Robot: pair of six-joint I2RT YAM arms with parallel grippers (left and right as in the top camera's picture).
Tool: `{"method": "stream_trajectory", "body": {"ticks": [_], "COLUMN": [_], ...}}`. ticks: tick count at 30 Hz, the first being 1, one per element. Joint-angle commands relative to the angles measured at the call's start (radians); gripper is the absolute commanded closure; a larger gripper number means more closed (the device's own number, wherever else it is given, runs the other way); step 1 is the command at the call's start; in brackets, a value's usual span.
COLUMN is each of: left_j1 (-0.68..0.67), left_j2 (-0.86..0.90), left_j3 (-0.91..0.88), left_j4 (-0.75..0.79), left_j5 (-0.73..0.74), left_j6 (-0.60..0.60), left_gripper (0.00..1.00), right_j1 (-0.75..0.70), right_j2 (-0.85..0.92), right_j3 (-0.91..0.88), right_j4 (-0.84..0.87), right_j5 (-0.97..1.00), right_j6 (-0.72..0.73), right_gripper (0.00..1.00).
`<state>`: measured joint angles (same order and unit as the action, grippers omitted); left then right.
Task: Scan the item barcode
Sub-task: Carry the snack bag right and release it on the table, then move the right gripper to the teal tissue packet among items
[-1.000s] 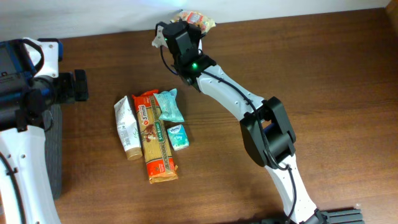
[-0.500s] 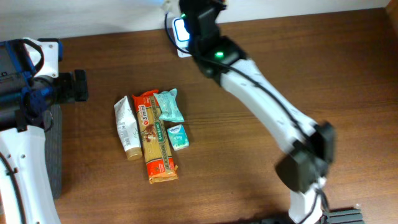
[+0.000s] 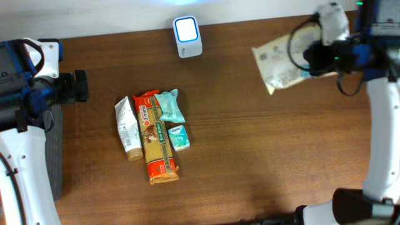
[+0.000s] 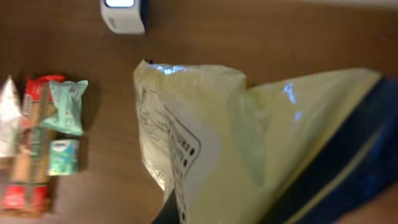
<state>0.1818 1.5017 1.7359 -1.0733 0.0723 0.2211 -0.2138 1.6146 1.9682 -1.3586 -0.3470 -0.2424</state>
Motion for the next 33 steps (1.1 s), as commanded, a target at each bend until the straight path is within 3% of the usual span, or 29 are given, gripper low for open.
{"method": "stream_trajectory", "body": {"ticks": [1, 5, 13, 14, 15, 16, 23, 27, 29, 33], "left_j1": [0.003, 0.003, 0.003, 0.003, 0.003, 0.003, 0.003, 0.003, 0.003, 0.003], "left_j2": [-0.011, -0.011, -0.011, -0.011, -0.011, -0.011, -0.011, -0.011, -0.011, -0.011], "left_j3": [0.0, 0.0, 0.0, 0.0, 0.0, 0.0, 0.0, 0.0, 0.0, 0.0], "left_j4": [0.002, 0.001, 0.001, 0.002, 0.001, 0.001, 0.001, 0.002, 0.002, 0.002], "left_j5": [0.01, 0.01, 0.01, 0.01, 0.01, 0.01, 0.01, 0.01, 0.01, 0.01], "left_j6": [0.013, 0.013, 0.013, 0.013, 0.013, 0.013, 0.013, 0.013, 0.013, 0.013], "left_gripper": [0.01, 0.01, 0.01, 0.01, 0.01, 0.01, 0.01, 0.01, 0.01, 0.01], "right_j1": [-0.12, -0.213, -0.34, -0.347, -0.355, -0.357, -0.35, -0.329, -0.311, -0.26], "right_j2": [0.095, 0.229, 0.378, 0.378, 0.378, 0.378, 0.378, 0.378, 0.378, 0.378], "right_j3": [-0.109, -0.22, -0.222, -0.222, -0.222, -0.222, -0.072, 0.117, 0.205, 0.263], "right_j4": [0.002, 0.039, 0.038, 0.035, 0.031, 0.03, -0.082, -0.186, -0.213, -0.227], "right_j5": [-0.172, -0.135, -0.075, -0.075, -0.07, -0.066, -0.101, -0.081, -0.068, -0.106], "right_j6": [0.041, 0.038, 0.043, 0.043, 0.042, 0.042, 0.042, 0.042, 0.042, 0.081], "right_gripper": [0.96, 0.96, 0.95, 0.82, 0.54, 0.44, 0.41, 0.33, 0.22, 0.2]}}
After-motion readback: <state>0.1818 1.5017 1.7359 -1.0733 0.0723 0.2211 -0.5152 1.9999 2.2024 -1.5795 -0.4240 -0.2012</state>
